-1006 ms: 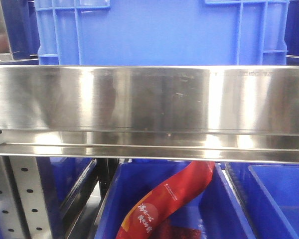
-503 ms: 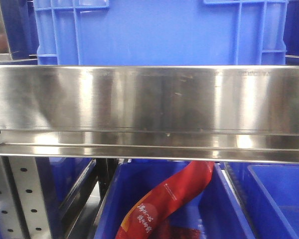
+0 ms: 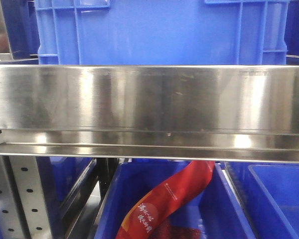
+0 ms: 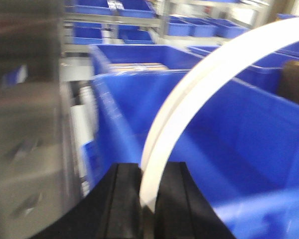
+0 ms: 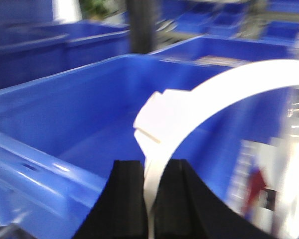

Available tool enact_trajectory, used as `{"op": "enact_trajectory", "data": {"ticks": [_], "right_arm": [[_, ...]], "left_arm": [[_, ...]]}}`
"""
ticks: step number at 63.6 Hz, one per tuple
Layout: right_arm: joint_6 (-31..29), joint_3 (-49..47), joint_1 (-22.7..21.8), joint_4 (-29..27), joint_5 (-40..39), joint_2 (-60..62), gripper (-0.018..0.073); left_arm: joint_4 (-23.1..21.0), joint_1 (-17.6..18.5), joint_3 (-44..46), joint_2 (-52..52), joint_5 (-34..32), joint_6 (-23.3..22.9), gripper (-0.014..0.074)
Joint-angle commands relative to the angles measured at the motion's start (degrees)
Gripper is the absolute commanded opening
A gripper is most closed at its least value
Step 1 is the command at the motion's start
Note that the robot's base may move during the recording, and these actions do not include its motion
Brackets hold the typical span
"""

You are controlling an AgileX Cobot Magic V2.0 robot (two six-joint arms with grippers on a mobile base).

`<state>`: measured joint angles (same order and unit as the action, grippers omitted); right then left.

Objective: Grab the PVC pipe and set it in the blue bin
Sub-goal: 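Lower the clamp into the blue bin and open both grippers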

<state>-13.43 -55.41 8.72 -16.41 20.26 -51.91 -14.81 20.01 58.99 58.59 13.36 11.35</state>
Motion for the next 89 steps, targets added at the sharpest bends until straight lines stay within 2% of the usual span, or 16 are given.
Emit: {"op": "enact_trajectory", "data": {"ticks": [1, 9, 22, 34, 41, 44, 49, 51, 56, 62, 76, 80, 85, 89], "right_arm": [[-1.2, -4.0, 3.7, -0.2, -2.7, -5.7, -0.0162], [-1.2, -9.4, 6.6, -0.2, -2.5, -12.3, -0.0162], [-1.2, -16.1, 7.1, -0.2, -2.5, -21.3, -0.0162], [-1.2, -17.2, 7.1, -0.2, -2.7, -24.7, -0.0162], [-1.2, -17.2, 7.1, -0.2, -3.1, -24.8, -0.0150], [-1.2, -17.2, 7.1, -0.2, -3.1, -24.8, -0.0106], [-1.2, -17.2, 7.1, -0.2, -3.1, -24.8, 0.0024], [-1.2, -17.2, 7.1, -0.2, -3.1, -24.8, 0.0118], [-1.2, -17.2, 7.1, -0.2, -2.8, -24.8, 0.0279], [-1.2, -17.2, 7.1, -0.2, -2.7, -24.8, 0.0374], [-1.2, -17.2, 7.1, -0.2, -3.2, -23.8, 0.0367], [-1.2, -17.2, 7.1, -0.2, -3.5, -22.6, 0.0335], [-1.2, -17.2, 7.1, -0.2, -4.4, -21.0, 0.0247], [-1.2, -17.2, 7.1, -0.2, -5.3, -20.4, 0.0124]], "left_arm": [[0.9, 3.2, 5.1, 4.6, -4.5, 0.3, -0.0111], [1.0, 5.3, 12.2, 12.2, -5.7, 0.3, -0.0111], [1.0, 5.3, 21.0, 22.9, -5.7, 0.3, -0.0111], [1.0, 5.3, 22.1, 27.7, -5.1, 0.3, -0.0106], [1.0, 5.4, 22.2, 27.8, -4.9, 0.3, -0.0022], [1.0, 5.4, 22.2, 27.8, -4.9, 0.3, 0.0029], [1.0, 5.4, 22.2, 27.8, -4.5, 0.3, 0.0127], [1.0, 5.4, 22.2, 27.8, -4.0, 0.3, 0.0161], [1.0, 5.4, 22.2, 27.8, -2.9, 0.3, 0.0211], [1.0, 5.4, 22.2, 27.8, -2.1, 0.3, 0.0238], [0.8, 5.4, 22.2, 27.2, -2.0, 0.3, 0.0233], [0.4, 5.4, 22.2, 26.3, -2.0, 0.3, 0.0208], [0.1, 5.4, 22.2, 24.8, -2.0, 0.3, 0.0115], [0.1, 5.4, 22.2, 23.7, -1.9, 0.3, -0.0006]]}}
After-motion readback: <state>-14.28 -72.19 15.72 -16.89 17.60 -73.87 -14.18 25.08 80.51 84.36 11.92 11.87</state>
